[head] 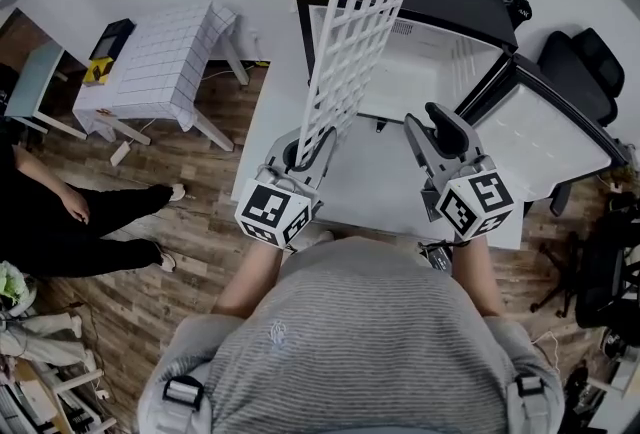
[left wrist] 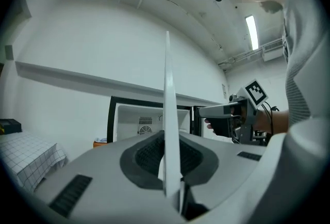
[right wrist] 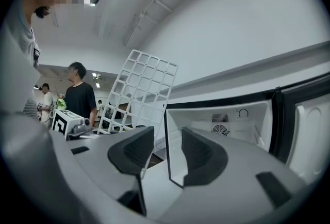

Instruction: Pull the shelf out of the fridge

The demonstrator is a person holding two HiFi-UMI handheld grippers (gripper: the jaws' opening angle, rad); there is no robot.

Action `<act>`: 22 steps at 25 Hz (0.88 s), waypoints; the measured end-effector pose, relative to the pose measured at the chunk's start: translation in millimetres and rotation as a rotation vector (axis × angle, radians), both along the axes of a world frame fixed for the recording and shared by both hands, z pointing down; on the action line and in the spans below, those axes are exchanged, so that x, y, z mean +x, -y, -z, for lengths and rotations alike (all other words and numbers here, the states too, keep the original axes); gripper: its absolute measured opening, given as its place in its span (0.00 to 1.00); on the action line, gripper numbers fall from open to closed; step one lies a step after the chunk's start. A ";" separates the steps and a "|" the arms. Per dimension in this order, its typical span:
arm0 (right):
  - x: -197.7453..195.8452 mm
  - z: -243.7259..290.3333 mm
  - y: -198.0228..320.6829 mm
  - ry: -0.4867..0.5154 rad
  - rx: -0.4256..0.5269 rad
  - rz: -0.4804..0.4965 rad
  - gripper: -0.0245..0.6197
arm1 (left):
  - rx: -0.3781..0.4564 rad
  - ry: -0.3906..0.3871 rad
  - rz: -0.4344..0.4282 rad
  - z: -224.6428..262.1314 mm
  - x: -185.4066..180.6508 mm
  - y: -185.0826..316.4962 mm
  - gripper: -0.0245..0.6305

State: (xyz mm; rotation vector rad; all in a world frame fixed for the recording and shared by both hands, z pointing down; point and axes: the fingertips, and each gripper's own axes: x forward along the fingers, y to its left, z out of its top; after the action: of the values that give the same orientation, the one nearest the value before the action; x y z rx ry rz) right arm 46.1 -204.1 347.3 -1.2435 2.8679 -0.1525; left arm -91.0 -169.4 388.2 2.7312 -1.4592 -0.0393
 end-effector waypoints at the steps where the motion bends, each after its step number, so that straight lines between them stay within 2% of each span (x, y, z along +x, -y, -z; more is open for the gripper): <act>1: -1.9 -0.3 -0.6 -0.008 0.008 0.002 0.31 | 0.006 0.009 -0.002 1.1 1.1 -0.3 0.09; 7: -8.8 14.0 -10.0 -0.020 0.084 0.023 0.31 | 0.057 0.000 -0.018 12.1 5.9 -2.5 0.09; 11: -6.5 26.2 -15.6 0.012 0.141 0.026 0.31 | 0.111 -0.005 -0.021 22.6 5.9 -5.2 0.09; 18: -7.3 30.9 -20.2 0.026 0.163 0.029 0.30 | 0.153 -0.015 -0.026 35.0 5.1 -8.6 0.09; 22: -7.3 35.0 -20.7 0.039 0.167 0.027 0.23 | 0.148 -0.034 -0.026 37.7 3.4 -8.7 0.09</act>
State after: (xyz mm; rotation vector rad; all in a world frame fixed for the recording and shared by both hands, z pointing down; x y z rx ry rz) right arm 38.8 -183.4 312.3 -1.1597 2.7975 0.0601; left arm -87.7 -160.7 350.5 2.8489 -1.4673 -0.2000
